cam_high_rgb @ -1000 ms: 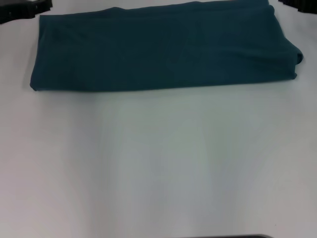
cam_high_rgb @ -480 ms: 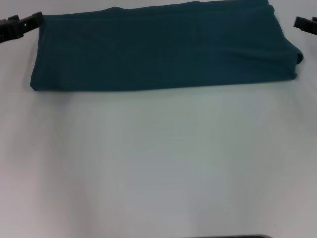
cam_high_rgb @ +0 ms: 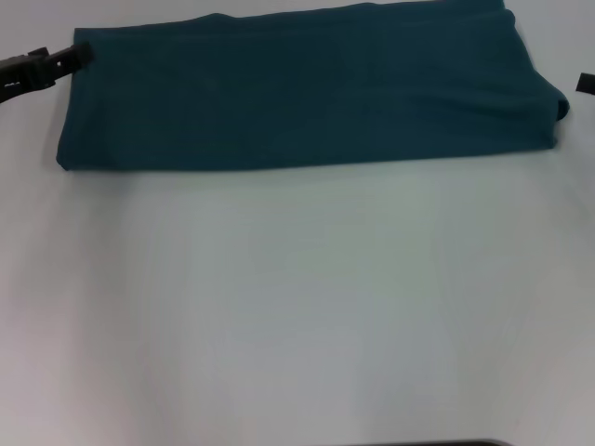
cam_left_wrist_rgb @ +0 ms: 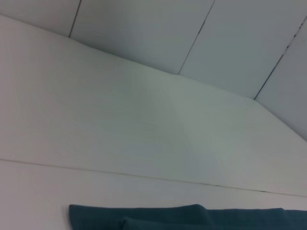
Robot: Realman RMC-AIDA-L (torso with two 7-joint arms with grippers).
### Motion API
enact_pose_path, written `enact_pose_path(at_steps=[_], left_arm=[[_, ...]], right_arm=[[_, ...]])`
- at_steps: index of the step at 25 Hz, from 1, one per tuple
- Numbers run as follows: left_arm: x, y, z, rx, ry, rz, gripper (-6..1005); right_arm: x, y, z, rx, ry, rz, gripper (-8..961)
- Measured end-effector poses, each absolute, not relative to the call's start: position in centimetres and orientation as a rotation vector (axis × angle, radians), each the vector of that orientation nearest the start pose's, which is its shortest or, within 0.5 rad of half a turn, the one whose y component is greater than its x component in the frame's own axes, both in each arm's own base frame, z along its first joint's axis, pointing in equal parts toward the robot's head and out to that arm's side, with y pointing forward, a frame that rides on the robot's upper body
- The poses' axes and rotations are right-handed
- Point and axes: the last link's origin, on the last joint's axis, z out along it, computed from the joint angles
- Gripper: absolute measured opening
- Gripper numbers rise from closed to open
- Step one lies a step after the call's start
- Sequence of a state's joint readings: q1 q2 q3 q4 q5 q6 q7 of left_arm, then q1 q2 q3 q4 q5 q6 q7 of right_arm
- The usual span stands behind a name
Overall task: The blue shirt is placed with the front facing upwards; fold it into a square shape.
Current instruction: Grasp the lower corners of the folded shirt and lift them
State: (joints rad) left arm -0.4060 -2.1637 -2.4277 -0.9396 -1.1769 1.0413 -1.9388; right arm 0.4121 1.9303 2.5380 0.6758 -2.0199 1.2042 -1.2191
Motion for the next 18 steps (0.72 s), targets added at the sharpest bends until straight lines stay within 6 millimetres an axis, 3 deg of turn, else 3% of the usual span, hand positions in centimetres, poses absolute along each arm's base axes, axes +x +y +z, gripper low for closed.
enact_pose_path(at_steps=[12,18], left_arm=[[-29.4,37.6,4.4,-2.017,-1.164,-0.651,736],[-28.7,37.9,4.3,-2.053,-1.132,-0.639,736]], right_arm=[[36.2,37.4,9.4,-1.838,1.472,0.548,612],[36.1,37.7,8.9,-1.833,1.530,0.507,611]])
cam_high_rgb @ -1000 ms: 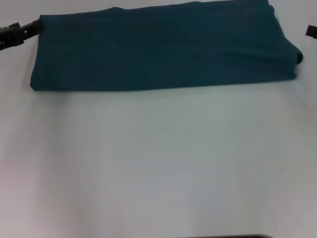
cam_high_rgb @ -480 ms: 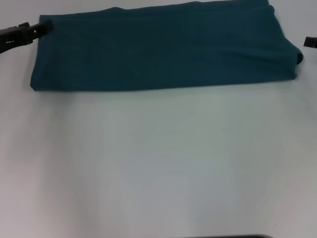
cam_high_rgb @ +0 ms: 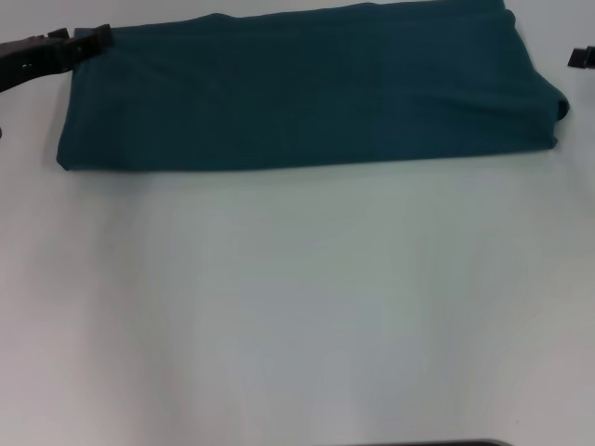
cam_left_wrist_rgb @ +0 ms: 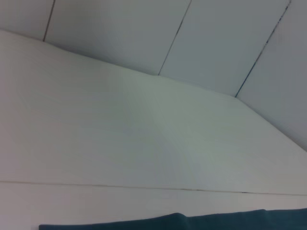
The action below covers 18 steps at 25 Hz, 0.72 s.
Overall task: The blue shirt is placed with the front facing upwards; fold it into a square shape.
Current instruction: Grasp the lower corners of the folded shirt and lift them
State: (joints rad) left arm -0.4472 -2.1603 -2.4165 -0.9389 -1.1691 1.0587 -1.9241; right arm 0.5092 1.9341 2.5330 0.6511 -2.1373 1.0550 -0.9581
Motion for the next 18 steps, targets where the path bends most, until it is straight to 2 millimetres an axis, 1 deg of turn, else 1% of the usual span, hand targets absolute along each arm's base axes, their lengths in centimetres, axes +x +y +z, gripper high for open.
enact_pose_path(at_steps=[7,18], left_arm=[[-28.7,38.0,4.6,-2.054,-1.101,-0.624,735],[-28.8,38.1,4.7,-2.056,-1.085,-0.615,735]], right_arm=[[35.7,37.1,7.4,-1.883,1.576,0.499,610],[35.4,36.7,6.5,-1.906,1.596,0.509,609]])
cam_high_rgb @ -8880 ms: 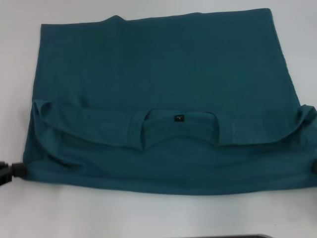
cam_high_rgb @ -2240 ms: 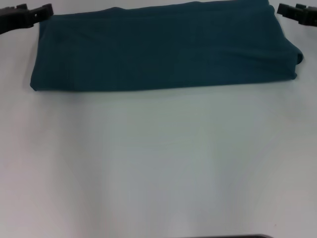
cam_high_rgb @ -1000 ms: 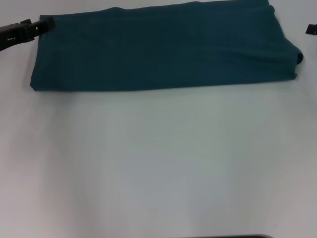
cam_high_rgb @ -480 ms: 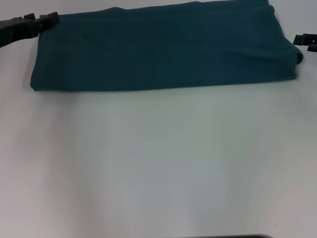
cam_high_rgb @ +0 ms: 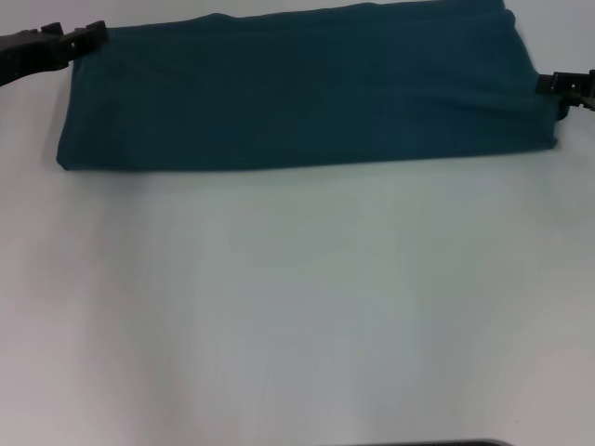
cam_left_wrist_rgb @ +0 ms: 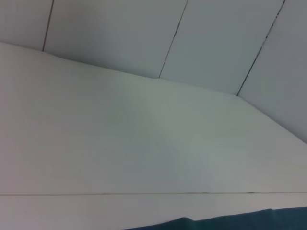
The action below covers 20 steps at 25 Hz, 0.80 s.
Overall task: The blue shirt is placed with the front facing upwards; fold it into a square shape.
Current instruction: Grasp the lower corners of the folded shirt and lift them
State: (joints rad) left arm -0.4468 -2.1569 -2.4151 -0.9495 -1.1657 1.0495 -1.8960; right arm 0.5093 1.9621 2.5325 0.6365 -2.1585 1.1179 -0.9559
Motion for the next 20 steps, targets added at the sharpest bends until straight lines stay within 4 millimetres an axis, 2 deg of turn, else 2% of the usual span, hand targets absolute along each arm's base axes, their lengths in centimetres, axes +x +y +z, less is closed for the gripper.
enact_pose_path(at_steps=[11,20], left_arm=[[-29.1,37.9,4.9,-2.049,-1.089,-0.614,735],[-28.9,37.8,4.7,-2.062,-1.079,-0.614,735]], right_arm=[[35.5,35.4,6.3,-1.976,1.599,0.511,608],[35.5,34.9,5.4,-2.012,1.585,0.495,608]])
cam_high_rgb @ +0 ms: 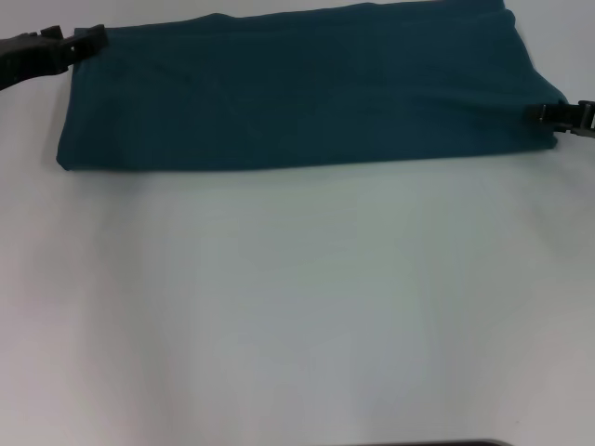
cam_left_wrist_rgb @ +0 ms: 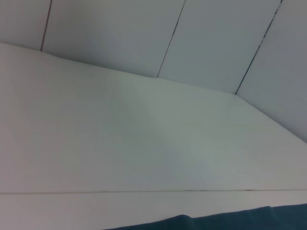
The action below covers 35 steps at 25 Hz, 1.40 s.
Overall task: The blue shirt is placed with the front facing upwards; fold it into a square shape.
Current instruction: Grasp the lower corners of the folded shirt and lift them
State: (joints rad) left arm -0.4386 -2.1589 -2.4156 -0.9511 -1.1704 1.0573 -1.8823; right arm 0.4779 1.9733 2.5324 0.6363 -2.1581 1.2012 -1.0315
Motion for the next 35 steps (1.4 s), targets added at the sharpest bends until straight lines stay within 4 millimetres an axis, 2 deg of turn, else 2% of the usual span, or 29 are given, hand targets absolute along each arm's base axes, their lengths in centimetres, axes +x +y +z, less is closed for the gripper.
enact_pose_path(at_steps=[6,12,22,27,35], left_arm=[[-28.9,37.8,4.6,-2.064,-1.079,-0.616,735],[-28.9,37.7,4.6,-2.064,-1.080,-0.613,736],[-29.3,37.6,4.7,-2.062,-1.084,-0.598,730],[-30.6,37.0,4.8,-2.033,-1.115,-0.559,724],[-33.3,34.8,4.6,-1.999,-1.169,-0.486,715]], right_arm=[[35.3,35.1,5.2,-2.018,1.575,0.493,607],[35.4,35.1,5.2,-2.025,1.568,0.475,490],[35.7,34.9,5.3,-2.020,1.566,0.467,35],[35.9,34.8,5.5,-2.012,1.566,0.469,16],[35.8,34.9,5.8,-2.011,1.568,0.473,12]])
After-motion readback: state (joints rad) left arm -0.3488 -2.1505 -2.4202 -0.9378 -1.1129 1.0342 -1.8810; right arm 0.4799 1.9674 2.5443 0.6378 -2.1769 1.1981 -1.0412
